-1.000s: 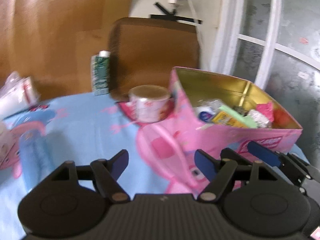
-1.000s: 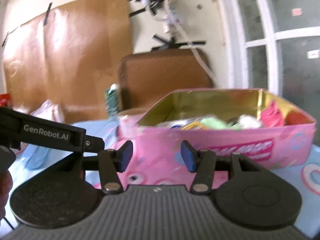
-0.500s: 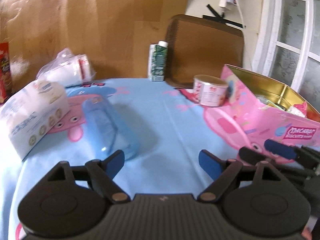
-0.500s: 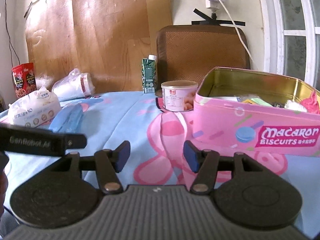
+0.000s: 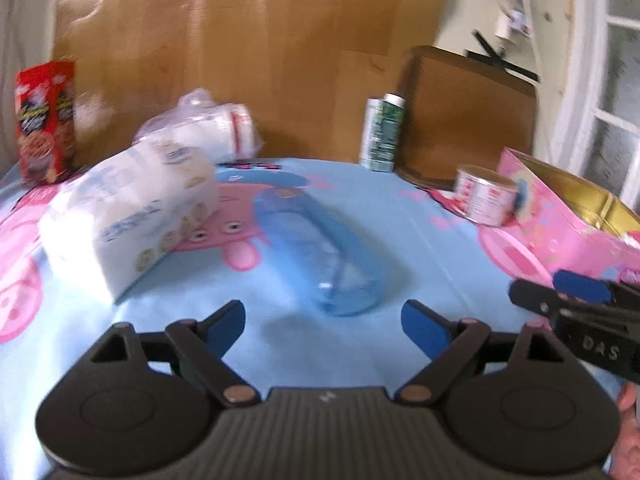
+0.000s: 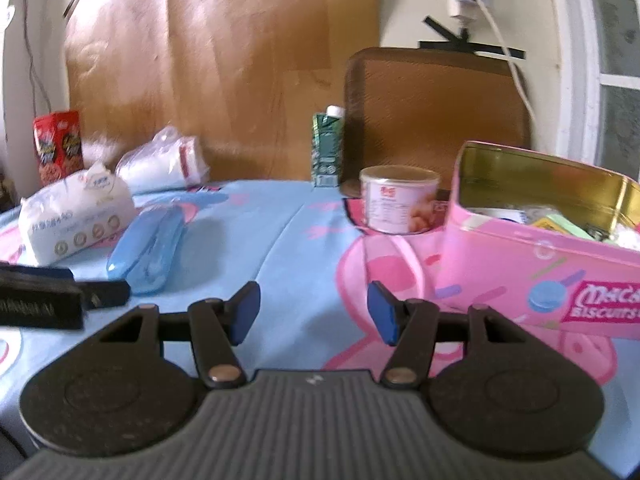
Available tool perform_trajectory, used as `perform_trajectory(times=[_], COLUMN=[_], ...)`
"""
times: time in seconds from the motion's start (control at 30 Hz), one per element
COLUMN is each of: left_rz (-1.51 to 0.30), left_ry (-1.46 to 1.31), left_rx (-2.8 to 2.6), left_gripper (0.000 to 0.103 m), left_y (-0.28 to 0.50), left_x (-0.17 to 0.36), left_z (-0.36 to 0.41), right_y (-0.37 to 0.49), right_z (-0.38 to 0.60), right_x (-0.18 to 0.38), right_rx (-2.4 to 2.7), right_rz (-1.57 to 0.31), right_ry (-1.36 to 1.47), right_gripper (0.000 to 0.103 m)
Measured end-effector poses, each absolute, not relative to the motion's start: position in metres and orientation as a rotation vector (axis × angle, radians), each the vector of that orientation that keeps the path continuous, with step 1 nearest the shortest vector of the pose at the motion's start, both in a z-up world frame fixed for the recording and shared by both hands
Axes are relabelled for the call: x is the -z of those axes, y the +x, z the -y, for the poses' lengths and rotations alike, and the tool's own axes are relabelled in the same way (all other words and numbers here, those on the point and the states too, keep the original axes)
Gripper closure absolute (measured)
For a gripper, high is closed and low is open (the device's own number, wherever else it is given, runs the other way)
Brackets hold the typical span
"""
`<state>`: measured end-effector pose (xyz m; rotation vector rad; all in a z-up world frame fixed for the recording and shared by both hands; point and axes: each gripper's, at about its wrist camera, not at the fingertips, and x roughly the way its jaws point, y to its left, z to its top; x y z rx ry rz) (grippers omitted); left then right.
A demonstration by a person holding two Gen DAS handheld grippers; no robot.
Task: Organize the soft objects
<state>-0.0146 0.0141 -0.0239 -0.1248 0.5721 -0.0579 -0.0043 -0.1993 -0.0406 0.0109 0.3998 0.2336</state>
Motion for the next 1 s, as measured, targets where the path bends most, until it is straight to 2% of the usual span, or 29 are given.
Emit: perform_trajectory(times=[0.1, 0.2, 0.33, 1.0], left_rz=[-0.585, -0.578, -0.569, -0.579], left_ry=[-0.245, -0.329, -0.335, -0.319], left_rx=[0.058, 0.067, 0.067, 0.062], left_gripper=[0.013, 0.006, 0.005, 0.001], left_y=[-0.011, -0.009, -0.009, -0.007], left_x=[0.028, 0.030, 0.031, 0.032], left_z=[-0.037, -0.051, -0.052, -0.050], right_y=[-0.002, -0.002, -0.004, -0.009], right_z=[0.198, 0.198, 0.199, 0.202], right_x=[0.041, 0.042, 0.041, 0.039], right_rx=[-0.255, -0.270, -0.298, -0.347], right_rz=[-0.414, -0.423, -0.411, -0.362], right_ry=[0.007, 0.018, 0.028, 0.057], right_gripper=[0.033, 0.031, 0.025, 0.019])
